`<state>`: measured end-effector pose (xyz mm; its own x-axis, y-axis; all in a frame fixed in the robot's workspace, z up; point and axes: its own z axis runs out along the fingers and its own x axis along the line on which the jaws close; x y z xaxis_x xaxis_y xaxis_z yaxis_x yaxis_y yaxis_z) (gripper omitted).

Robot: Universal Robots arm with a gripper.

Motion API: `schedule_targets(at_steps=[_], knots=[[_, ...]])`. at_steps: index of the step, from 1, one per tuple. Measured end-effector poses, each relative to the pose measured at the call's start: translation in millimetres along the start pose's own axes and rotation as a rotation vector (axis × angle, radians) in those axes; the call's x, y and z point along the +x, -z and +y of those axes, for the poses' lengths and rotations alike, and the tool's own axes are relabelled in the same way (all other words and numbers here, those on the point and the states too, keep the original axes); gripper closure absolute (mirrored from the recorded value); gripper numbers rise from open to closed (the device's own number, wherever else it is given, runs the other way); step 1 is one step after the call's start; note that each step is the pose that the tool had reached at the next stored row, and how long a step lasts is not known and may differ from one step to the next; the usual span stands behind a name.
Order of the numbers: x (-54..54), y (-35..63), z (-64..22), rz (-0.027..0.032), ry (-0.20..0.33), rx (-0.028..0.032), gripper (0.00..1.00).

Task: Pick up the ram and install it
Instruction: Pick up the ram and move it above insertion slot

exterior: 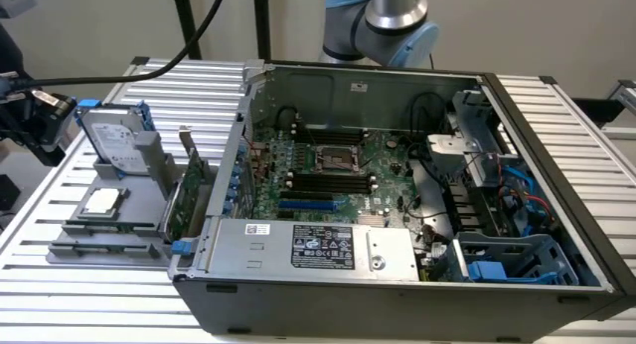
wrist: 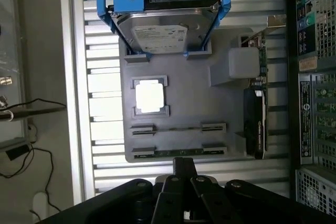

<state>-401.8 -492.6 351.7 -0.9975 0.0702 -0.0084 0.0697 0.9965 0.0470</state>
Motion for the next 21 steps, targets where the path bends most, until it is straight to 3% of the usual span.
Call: schedule_targets(at_steps=[11,21], knots=[[0.0,-0.2,0.0,-0.0002,0.008,-0.0001,1.00],[0.1,-3.8,-0.2,0.0083,0.190,-0.0017,1.00]])
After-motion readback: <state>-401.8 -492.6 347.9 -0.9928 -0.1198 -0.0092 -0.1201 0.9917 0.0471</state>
